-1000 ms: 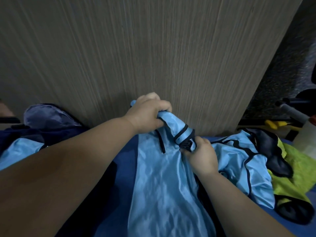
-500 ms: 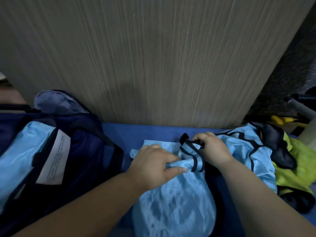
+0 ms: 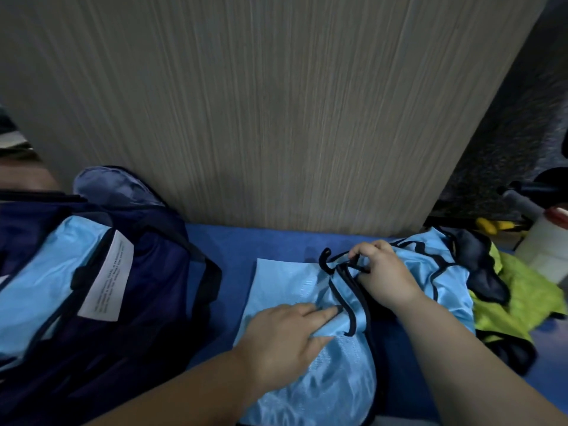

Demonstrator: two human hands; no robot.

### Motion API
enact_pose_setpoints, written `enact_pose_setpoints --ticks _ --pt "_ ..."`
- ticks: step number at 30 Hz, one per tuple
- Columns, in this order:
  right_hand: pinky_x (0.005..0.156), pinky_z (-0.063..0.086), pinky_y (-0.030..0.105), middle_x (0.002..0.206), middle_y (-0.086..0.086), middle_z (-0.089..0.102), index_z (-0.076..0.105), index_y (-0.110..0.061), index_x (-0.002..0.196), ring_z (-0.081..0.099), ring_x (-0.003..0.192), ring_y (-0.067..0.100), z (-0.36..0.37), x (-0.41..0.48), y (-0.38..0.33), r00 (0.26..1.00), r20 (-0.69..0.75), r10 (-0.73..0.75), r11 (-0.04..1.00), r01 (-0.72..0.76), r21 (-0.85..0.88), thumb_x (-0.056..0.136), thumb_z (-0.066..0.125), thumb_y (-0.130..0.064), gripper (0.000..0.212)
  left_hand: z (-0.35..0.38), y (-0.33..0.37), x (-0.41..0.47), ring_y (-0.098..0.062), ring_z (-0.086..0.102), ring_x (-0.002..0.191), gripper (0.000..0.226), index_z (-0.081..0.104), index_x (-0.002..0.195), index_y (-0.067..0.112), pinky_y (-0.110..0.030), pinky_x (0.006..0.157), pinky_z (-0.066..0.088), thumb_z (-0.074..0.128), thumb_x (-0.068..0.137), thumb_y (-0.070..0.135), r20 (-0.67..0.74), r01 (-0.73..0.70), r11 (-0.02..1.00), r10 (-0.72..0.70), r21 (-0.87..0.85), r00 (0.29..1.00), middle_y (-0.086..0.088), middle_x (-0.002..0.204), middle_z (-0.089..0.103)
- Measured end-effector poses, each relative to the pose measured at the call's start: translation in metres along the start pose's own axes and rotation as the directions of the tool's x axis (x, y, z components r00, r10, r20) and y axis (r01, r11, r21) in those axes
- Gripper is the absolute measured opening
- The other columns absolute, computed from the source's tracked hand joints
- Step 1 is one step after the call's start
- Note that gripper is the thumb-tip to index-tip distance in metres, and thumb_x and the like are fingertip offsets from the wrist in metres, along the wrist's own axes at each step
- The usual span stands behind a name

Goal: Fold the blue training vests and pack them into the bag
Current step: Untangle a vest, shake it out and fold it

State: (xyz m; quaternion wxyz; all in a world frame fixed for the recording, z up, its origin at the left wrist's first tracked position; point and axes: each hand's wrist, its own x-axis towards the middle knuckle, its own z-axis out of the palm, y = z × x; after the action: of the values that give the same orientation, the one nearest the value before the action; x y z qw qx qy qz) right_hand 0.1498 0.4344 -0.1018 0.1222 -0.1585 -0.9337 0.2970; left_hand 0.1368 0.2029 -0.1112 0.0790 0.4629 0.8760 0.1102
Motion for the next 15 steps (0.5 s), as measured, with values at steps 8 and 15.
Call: enact_pose_setpoints --ticks 8,15 --pt "0.081 0.045 0.028 0.106 -0.002 0.058 0.043 -0.030 0.140 0.056 0.095 0.017 -0.003 0.002 0.003 0.992 0.060 0.111 0.994 -0.111 -0.011 0.090 0.050 -0.005 0.057 0.016 -0.003 0.003 -0.014 -0.020 0.147 0.063 -0.001 0.150 0.050 -0.046 0.118 -0.009 0.030 0.097 0.063 0.222 -0.107 0.992 0.090 0.066 0.971 0.020 0.161 -0.011" --pt "0.109 0.031 0.038 0.136 -0.008 0.043 0.042 -0.038 0.141 0.034 0.132 0.016 0.002 -0.012 -0.024 0.994 0.011 -0.113 0.990 0.114 -0.081 0.076 0.060 -0.069 0.074 0.026 -0.007 0.000 -0.024 -0.041 0.138 0.072 -0.007 0.145 0.058 -0.061 0.108 -0.026 0.033 0.088 0.076 0.337 -0.210 0.973 0.169 0.091 0.926 0.021 0.158 -0.023"
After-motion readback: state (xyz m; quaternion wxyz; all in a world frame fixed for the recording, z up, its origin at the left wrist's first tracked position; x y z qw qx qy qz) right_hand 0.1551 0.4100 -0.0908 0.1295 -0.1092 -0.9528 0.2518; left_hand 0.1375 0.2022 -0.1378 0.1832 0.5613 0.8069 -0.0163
